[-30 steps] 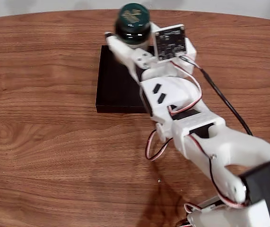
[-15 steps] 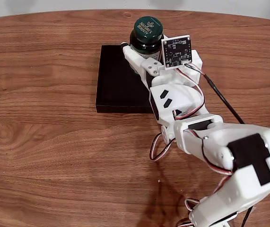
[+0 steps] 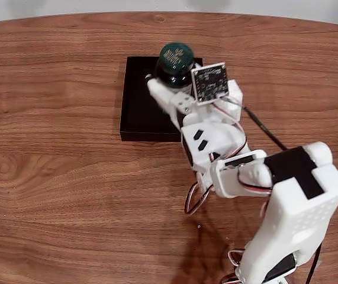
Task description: Pick up the pill bottle and place it in the black box.
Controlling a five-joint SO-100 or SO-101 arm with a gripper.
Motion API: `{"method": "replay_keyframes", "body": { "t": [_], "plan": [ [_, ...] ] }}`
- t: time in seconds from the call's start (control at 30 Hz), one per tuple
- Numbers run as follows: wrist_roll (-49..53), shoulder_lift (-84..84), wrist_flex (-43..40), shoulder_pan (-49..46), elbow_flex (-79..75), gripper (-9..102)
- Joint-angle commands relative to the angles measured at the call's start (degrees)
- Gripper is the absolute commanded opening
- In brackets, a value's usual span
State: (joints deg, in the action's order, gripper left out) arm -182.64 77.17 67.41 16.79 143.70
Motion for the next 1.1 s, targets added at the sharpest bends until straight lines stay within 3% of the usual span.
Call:
{"method": "replay_keyframes", "body": {
  "t": [0.0, 1.07],
  "plan": [
    [-0.53, 1.23, 2.72, 0.79, 0.35, 8],
    [0.18, -7.47, 6.42, 3.43, -4.04, 10]
  ]
}}
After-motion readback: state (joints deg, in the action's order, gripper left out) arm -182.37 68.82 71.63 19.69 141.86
